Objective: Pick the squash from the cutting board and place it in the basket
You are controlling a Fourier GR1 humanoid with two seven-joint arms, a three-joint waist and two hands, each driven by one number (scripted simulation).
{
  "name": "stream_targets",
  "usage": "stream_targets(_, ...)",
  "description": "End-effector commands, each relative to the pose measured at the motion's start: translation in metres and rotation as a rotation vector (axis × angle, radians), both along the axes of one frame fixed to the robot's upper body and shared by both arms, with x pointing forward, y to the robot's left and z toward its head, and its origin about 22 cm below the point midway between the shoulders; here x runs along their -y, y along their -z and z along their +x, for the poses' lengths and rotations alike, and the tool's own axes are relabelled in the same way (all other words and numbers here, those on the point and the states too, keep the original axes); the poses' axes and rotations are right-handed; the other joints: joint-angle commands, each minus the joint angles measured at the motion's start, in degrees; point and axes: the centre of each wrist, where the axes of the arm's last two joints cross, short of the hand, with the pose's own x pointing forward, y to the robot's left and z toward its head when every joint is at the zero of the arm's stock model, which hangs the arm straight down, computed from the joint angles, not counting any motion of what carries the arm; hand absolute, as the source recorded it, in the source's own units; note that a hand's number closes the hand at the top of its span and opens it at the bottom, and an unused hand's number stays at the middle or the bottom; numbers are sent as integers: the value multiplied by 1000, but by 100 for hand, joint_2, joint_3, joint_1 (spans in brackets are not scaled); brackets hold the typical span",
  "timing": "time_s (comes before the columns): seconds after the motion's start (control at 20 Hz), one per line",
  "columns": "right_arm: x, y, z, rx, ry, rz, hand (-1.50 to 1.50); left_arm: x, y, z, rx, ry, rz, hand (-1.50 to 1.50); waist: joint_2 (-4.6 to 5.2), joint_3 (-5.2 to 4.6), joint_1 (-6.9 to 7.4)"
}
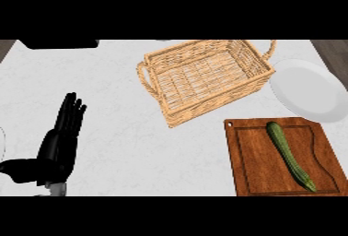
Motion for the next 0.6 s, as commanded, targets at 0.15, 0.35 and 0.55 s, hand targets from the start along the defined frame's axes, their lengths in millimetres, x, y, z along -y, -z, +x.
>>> stream_targets(0.15, -30, -71, -11, -240, -54, -41, -150, 10, 5, 10, 16, 24, -11, 0, 47, 27, 184)
stream_targets(0.35, -30, -86, 2, -274, -24, 10, -150, 14, 4, 11, 10, 35, -22, 0, 48, 45, 245)
stream_targets(0.55, -30, -83, 7, -319, 26, -66, -150, 10, -7, 10, 38, 41, -6, 0, 39, 48, 222)
